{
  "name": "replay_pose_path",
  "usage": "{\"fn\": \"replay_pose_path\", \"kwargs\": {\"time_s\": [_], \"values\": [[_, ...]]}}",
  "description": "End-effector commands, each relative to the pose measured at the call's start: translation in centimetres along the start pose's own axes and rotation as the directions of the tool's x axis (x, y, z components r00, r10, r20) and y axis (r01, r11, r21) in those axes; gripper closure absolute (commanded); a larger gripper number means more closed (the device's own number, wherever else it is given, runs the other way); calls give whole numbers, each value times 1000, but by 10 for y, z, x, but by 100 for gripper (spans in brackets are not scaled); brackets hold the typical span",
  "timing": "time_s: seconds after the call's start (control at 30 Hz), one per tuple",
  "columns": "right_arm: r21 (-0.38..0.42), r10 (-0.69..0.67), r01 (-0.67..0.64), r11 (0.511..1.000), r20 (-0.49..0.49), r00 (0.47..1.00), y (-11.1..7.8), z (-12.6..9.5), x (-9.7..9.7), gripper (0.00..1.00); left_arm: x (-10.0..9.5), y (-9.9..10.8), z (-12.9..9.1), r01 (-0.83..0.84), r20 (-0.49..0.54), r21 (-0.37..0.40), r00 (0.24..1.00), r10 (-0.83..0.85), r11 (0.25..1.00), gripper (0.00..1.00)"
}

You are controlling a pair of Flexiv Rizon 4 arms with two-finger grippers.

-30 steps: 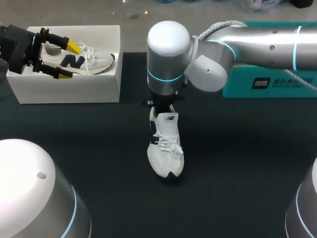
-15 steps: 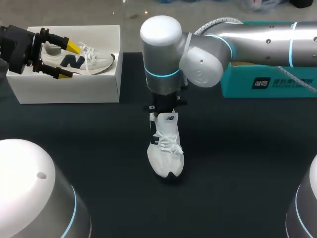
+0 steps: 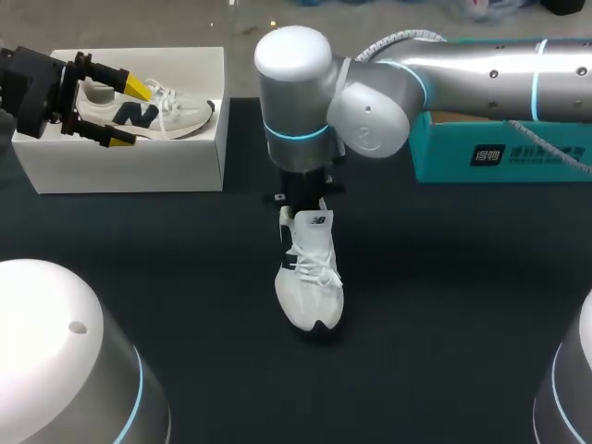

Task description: Take the shoe out of the shoebox, open the shoe tongue, remove and reinsert the insole, then place the shoe into the shoebox

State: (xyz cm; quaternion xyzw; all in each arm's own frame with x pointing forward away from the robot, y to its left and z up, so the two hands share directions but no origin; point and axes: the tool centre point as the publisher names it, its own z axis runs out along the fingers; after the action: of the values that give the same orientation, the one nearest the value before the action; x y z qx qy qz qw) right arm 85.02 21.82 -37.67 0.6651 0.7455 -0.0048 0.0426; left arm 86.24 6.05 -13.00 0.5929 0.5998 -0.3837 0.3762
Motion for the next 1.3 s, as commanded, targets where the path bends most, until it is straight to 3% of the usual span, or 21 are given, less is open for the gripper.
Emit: {"fn": "replay_pose_path", "kwargs": {"time_s": [0.03, 0.4, 0.47, 0.6, 0.73, 0.87, 0.93, 0.97, 1.03, 1.07, 1.3], "values": [[75, -6, 4, 997, 18, 1000, -1, -24, -2, 100, -1, 0, 0, 0, -4, 0, 1000, 0, 1000, 0], [75, -6, 4, 997, 18, 1000, -1, -24, -2, 100, -1, 0, 0, 0, -4, 0, 1000, 0, 1000, 0], [151, 25, -18, 988, -46, 999, -5, -24, -2, 100, -1, 0, 0, 0, -4, 0, 1000, 0, 1000, 0], [222, 38, -29, 975, -39, 999, -9, -23, -6, 100, -1, 0, 0, 0, -4, 0, 1000, 0, 1000, 0], [237, 38, -30, 971, -29, 999, -13, -23, -8, 100, -1, 0, 0, 0, -4, 0, 1000, 0, 1000, 0], [262, 34, -24, 965, -31, 999, -20, -16, -6, 86, -1, 0, 0, 0, -4, 0, 1000, 0, 1000, 0], [270, 35, -25, 962, -32, 999, -22, -12, -4, 74, -1, 0, 0, 0, -4, 0, 1000, 0, 1000, 0], [274, 34, -24, 962, -35, 999, -23, -12, -2, 58, -1, 0, 0, 0, -4, 0, 1000, 0, 1000, 0], [277, 33, -22, 961, -35, 999, -24, -12, 0, 5, -1, 0, 0, 0, -4, 0, 1000, 0, 1000, 0], [279, 33, -22, 960, -34, 999, -25, -12, 1, 0, -1, 0, 0, 0, -4, 0, 1000, 0, 1000, 0], [283, 43, -35, 959, -21, 999, -25, -11, 0, 0, -1, 0, 0, 0, -4, 0, 1000, 0, 1000, 0]]}}
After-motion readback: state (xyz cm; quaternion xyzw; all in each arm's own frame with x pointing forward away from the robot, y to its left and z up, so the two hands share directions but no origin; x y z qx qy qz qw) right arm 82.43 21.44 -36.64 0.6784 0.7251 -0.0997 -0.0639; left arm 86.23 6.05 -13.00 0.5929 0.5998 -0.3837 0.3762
